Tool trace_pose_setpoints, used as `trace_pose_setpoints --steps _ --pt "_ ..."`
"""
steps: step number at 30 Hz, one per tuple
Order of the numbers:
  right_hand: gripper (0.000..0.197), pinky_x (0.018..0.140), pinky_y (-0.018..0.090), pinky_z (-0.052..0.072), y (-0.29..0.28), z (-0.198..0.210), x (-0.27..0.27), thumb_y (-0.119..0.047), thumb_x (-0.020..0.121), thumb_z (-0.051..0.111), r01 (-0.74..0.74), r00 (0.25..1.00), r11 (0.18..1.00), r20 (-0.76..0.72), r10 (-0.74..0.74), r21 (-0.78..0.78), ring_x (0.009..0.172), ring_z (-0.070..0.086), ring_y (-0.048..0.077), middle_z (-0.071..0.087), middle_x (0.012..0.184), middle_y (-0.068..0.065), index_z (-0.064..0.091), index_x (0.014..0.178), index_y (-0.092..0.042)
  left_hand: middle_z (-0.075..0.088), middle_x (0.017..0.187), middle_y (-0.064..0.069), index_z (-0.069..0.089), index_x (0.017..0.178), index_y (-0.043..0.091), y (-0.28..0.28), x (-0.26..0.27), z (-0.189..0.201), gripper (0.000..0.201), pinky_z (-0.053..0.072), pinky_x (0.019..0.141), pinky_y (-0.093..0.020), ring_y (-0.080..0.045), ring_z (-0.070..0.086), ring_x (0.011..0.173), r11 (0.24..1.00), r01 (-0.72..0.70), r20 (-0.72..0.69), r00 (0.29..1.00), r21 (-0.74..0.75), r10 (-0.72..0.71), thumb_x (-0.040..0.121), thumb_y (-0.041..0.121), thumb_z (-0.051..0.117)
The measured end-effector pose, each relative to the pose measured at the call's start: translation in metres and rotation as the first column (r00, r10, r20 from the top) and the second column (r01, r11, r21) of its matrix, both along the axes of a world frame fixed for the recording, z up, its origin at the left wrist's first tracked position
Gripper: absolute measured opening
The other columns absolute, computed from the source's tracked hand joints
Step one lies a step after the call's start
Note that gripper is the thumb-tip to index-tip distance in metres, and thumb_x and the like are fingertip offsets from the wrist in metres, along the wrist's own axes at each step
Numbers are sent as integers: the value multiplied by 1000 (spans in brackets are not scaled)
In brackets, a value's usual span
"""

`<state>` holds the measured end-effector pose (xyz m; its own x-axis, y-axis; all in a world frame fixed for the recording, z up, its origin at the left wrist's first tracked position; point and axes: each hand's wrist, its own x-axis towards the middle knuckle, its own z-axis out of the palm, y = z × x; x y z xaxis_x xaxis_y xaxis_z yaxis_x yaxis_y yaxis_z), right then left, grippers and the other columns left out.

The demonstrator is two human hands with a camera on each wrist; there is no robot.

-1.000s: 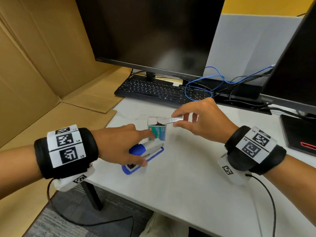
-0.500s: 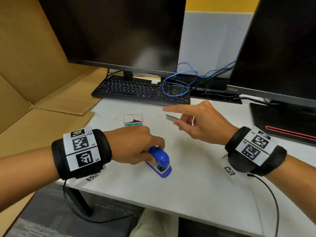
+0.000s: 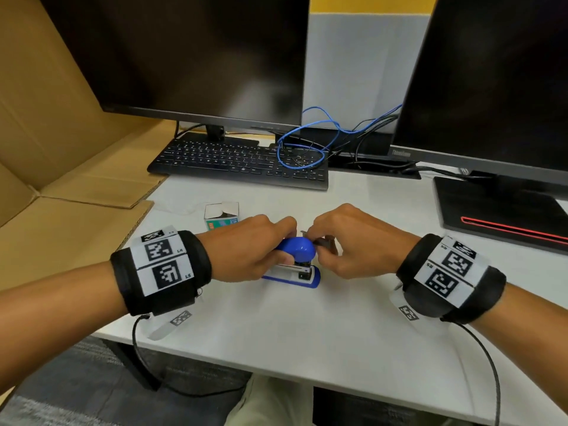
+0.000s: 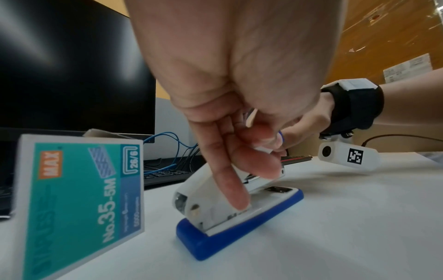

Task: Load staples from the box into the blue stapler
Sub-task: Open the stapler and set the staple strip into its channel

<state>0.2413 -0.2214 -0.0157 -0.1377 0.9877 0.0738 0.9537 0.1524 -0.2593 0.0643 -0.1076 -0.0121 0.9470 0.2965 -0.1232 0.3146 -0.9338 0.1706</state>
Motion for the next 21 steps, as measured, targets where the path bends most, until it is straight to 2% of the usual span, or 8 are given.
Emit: trace_pose_setpoints --steps 2,5,7,10,13,18,19,21 --pt "13 67 41 53 -1 0 0 -32 80 59 20 1000 1000 -5 -20 -18 63 56 15 61 69 -4 66 79 -20 45 64 6 44 111 20 0 -1 -1 21 41 54 -35 -14 45 51 1000 -8 -3 1000 -19 8 99 36 48" --pt "30 67 37 52 2 -2 1 -55 79 66 43 999 998 9 -43 -44 64 54 8 61 71 -9 66 80 -25 53 63 1 42 110 22 4 -5 1 17 51 57 -41 -16 54 50 995 -12 2 1000 -96 12 100 35 46" --pt "35 67 37 53 5 -6 2 -61 78 66 42 999 998 2 -42 -51 65 55 9 67 74 -8 73 83 -27 64 67 -5 40 107 25 8 -7 2 14 56 60 -41 -18 64 52 986 -7 21 1000 -166 10 100 36 46" --pt "27 67 33 51 10 -9 2 -56 82 66 43 999 996 -18 -44 -75 65 52 3 74 81 -11 80 92 -35 67 67 -6 40 108 19 15 -10 3 16 57 62 -34 -15 70 54 965 -11 97 995 -263 38 100 31 48" --pt "23 61 28 45 13 -10 3 -53 82 68 59 998 995 -18 -61 -81 65 49 1 75 84 -13 81 91 -36 68 63 -8 42 110 14 18 -15 4 18 54 63 -25 -16 73 58 947 -1 159 986 -320 55 100 28 48" --pt "23 64 33 52 17 -2 1 -51 81 71 79 997 987 31 -75 -140 72 57 8 76 83 -11 82 88 -32 73 69 -9 43 111 14 30 -33 5 21 58 77 -43 -19 77 70 874 -22 218 965 -485 145 99 31 46" --pt "23 64 33 53 18 0 1 -50 81 71 82 996 985 31 -78 -154 74 59 9 76 81 -11 82 87 -31 75 69 -8 44 111 15 31 -36 5 20 58 76 -41 -21 76 72 867 -26 219 963 -498 155 98 31 45" --pt "22 63 32 52 20 3 0 -50 79 73 91 996 979 42 -84 -181 77 60 10 75 79 -11 82 84 -30 78 71 -4 44 108 16 33 -40 6 16 56 71 -30 -23 71 71 867 -30 220 962 -497 159 99 29 45"
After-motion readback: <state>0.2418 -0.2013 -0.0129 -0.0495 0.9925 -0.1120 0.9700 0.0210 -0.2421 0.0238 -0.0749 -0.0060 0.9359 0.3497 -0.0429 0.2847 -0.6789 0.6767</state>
